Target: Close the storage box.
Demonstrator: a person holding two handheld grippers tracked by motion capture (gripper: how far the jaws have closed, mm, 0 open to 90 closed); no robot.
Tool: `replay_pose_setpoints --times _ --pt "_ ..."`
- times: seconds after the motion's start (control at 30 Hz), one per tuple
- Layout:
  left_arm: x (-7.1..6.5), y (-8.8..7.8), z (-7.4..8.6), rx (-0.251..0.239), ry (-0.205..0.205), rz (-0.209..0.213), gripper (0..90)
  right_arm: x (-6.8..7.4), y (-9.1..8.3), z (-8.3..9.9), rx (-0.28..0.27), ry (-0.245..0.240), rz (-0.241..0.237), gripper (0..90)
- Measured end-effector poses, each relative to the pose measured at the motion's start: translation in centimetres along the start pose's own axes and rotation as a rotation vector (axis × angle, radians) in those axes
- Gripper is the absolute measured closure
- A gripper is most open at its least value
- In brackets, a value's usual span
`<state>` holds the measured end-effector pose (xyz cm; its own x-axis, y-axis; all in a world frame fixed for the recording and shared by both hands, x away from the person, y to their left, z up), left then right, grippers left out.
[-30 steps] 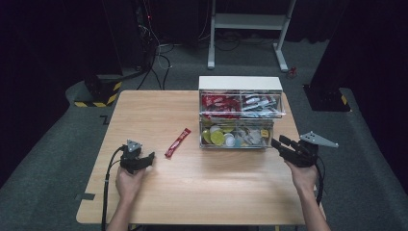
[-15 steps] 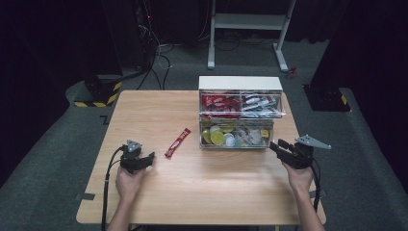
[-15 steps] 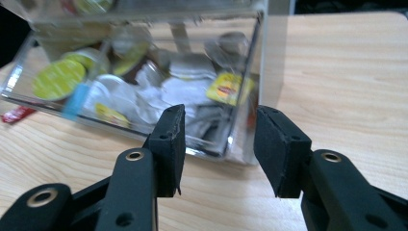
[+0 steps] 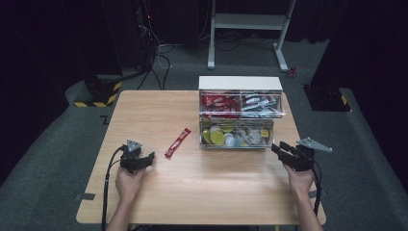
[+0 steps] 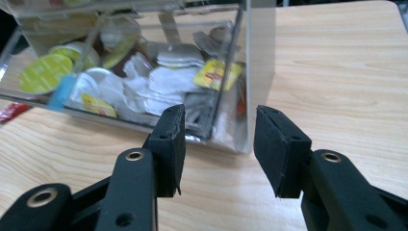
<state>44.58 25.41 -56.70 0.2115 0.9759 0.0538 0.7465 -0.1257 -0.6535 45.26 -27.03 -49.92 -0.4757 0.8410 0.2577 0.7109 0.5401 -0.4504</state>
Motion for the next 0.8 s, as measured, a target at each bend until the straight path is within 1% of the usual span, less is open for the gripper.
replay_pose_setpoints --times 0.13,0.23,0.33,0.47,0.57,0.67,0.73,0.77,0.8 --pt "0.0 0.0 0.0 -0.001 -0.002 0.001 37.1 -0.5 0.1 0.4 0.016 0.011 0.009 54.3" --pt "0.0 0.0 0.0 -0.001 0.001 -0.002 37.0 -0.8 -0.1 0.4 0.012 0.015 0.005 54.3" --pt "0.0 0.0 0.0 -0.001 0.001 -0.002 36.9 -0.9 -0.5 0.7 0.013 0.010 0.019 54.8" --pt "0.0 0.0 0.0 -0.002 0.002 -0.003 37.0 -1.4 -0.7 1.5 0.046 -0.008 0.068 55.1" --pt "0.0 0.0 0.0 -0.002 0.003 -0.004 37.0 -2.1 -0.4 2.0 0.063 -0.010 0.107 55.2" --pt "0.0 0.0 0.0 -0.002 0.003 -0.004 37.1 -2.8 0.3 2.5 0.097 0.006 0.129 55.1" --pt "0.0 0.0 0.0 -0.002 0.002 -0.004 37.3 -2.8 0.7 2.7 0.107 -0.007 0.139 55.1" --pt "0.0 0.0 0.0 -0.002 0.002 -0.003 37.3 -2.8 0.9 2.8 0.114 -0.005 0.144 55.0" --pt "0.0 0.0 0.0 -0.002 0.002 -0.004 37.3 -2.8 1.1 2.9 0.123 -0.018 0.148 54.9"
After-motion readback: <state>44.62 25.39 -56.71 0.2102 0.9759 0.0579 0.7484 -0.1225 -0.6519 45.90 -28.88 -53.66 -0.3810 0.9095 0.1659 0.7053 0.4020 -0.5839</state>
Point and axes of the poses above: each handheld gripper's, and its own axes: y roughly forward along the jaws, z roughly out of its underside, x roughly to its left, the point moved 6 cm from there along y, roughly forward along the jaws, and after that the axes turned 5 degrees about -z, right-handed, at the moved point
